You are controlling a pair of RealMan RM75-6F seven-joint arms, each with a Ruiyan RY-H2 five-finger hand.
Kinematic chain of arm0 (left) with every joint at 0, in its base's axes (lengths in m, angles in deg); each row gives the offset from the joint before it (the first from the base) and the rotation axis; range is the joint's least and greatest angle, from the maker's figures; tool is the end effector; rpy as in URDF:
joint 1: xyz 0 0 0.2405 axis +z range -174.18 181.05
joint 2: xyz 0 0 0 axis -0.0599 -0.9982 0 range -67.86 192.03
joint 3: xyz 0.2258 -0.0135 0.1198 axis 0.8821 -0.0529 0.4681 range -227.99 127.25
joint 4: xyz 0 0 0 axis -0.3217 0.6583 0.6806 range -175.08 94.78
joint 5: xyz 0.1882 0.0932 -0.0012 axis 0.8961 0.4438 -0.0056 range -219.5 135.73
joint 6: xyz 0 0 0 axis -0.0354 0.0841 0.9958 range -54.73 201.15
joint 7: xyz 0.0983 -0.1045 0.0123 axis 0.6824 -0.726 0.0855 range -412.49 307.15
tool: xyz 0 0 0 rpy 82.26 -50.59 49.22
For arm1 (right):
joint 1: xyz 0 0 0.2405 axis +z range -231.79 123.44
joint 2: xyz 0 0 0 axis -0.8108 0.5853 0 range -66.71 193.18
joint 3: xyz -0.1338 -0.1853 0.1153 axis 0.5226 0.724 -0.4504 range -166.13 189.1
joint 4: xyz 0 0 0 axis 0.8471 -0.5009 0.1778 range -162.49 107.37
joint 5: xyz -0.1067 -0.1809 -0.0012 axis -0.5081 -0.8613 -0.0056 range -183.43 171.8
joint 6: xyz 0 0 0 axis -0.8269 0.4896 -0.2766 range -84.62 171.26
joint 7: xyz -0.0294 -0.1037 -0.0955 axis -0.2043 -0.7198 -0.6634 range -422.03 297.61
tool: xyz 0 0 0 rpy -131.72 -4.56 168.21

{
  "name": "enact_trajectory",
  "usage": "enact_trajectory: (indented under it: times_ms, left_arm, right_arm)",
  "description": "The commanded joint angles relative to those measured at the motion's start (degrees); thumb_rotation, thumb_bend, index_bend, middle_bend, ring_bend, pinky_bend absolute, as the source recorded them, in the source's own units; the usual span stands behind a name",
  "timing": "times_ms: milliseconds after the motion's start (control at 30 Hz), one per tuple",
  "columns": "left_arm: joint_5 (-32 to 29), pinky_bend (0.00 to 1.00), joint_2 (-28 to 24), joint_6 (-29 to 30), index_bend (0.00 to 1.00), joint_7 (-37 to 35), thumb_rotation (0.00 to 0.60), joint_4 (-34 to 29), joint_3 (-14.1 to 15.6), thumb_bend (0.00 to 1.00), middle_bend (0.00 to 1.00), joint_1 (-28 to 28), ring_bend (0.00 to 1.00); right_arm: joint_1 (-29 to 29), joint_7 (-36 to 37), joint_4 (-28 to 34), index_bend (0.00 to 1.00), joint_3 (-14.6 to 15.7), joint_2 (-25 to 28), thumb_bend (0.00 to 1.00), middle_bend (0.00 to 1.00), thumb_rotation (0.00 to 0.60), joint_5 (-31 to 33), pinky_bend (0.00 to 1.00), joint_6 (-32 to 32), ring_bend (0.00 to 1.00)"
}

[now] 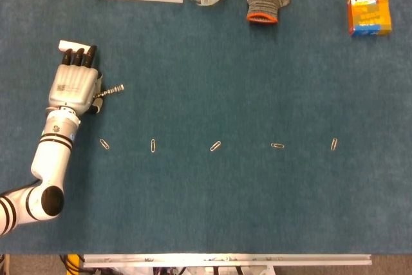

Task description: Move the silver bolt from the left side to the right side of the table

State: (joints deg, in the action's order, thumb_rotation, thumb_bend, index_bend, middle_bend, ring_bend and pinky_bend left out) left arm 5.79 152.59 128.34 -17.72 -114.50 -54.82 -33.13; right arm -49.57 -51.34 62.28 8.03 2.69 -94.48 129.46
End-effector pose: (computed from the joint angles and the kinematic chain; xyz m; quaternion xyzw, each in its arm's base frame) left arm -0.2648 0.3300 -0.0155 -0.7249 -0.3926 -0.1745 0.5385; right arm -0.3162 -0.1826 0.1849 0.5843 -0.3949 0.4295 0.5641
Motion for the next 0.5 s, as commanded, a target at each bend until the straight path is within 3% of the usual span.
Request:
enact_trajectory:
  times_ms: [33, 500]
  left_arm:
    - [0.11, 0.02, 0.21, 0.27, 0.59, 0.32, 0.600, 0.25, 0.06, 0.34, 0.00, 0.00, 0.00]
    - [1.56, 0.02, -0.83, 2.06, 0.63, 0.61, 0.600, -1.25, 0.55, 0.34, 0.00, 0.94, 0.00]
  right_arm:
    - [-0.03, 0.04, 0.00, 0.15, 0.01, 0.02, 0.21, 0.02, 0.600, -0.03, 0.36, 0.05, 0.06]
    - [-0.16, 0.47, -0.11, 0.15, 0.02, 0.11, 0.21, 0.02, 0.600, -0.28, 0.36, 0.44, 0.06]
